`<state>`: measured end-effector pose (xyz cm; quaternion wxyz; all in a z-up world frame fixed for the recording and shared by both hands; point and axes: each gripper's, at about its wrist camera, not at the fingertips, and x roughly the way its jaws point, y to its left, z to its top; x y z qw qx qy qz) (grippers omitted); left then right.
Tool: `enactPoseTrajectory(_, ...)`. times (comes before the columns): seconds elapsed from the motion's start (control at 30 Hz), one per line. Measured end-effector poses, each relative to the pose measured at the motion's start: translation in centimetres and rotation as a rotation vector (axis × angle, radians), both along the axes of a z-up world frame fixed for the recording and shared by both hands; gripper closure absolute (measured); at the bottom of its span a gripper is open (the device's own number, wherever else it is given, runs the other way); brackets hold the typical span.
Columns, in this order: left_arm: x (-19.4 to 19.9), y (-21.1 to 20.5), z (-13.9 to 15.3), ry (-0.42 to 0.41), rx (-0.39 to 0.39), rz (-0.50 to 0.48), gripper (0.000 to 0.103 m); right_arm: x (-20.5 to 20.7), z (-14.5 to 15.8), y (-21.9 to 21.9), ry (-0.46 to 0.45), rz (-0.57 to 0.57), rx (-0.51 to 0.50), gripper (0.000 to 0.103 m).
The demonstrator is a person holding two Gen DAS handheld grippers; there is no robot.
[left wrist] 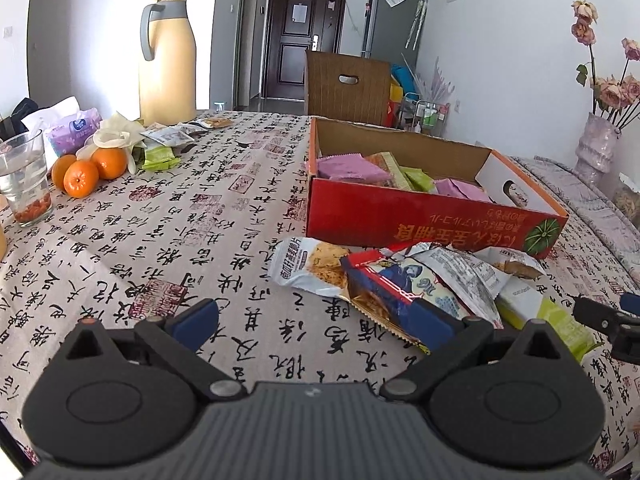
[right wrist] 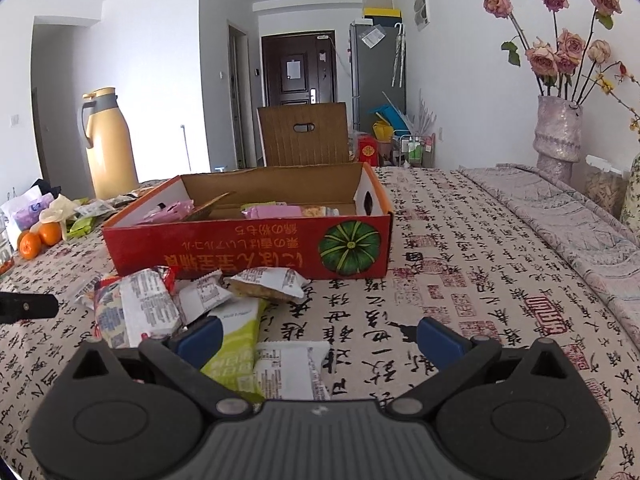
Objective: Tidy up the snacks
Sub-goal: 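Grasp the green-white packet with the right gripper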
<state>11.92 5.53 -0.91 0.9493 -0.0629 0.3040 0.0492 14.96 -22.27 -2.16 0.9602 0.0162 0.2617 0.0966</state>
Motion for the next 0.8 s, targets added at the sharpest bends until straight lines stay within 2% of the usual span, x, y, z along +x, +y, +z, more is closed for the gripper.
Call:
enactPoseTrajectory(0.2, 0.1, -0.2, -0.1, 0.006, 0.004, -0.002, 0.0, 1.2, 0.2, 2.5, 0.007, 0.085, -0.038, 0.002)
enactPoseTrajectory(0.27, 0.1, -0.1, -0.1, 0.007, 0.006, 0.001, 0.0, 2.0, 0.1, 3.6, 0.027, 0.121, -0.069, 0.017)
enactPoseTrajectory(0.37, 0.0, -0.1, -0.1, 0.007, 0.006, 0.004, 0.0, 3.5, -0.2, 5.0, 0.076, 0.16, -0.105, 0.032)
enactPoseTrajectory(0.5, 0.2, 0.0, -0.1, 0.012, 0.007, 0.007, 0.0, 4.7, -0.8, 6.0, 0.097, 0.177, -0.159, 0.033)
enactPoseTrajectory(0.53, 0.3, 0.0, -0.1, 0.014, 0.009, 0.009, 0.0, 5.0, -1.1, 6.1, 0.108, 0.183, -0.162, 0.037)
enactPoseTrajectory(0.63, 0.4, 0.0, 0.0, 0.011, 0.011, 0.01, 0.0, 5.5, -1.8, 5.9, 0.148, 0.21, -0.159, 0.062)
enactPoseTrajectory(0.8, 0.5, 0.0, -0.1, 0.015, 0.007, 0.007, 0.0, 5.1, -2.0, 6.0, 0.133, 0.22, -0.167, 0.064)
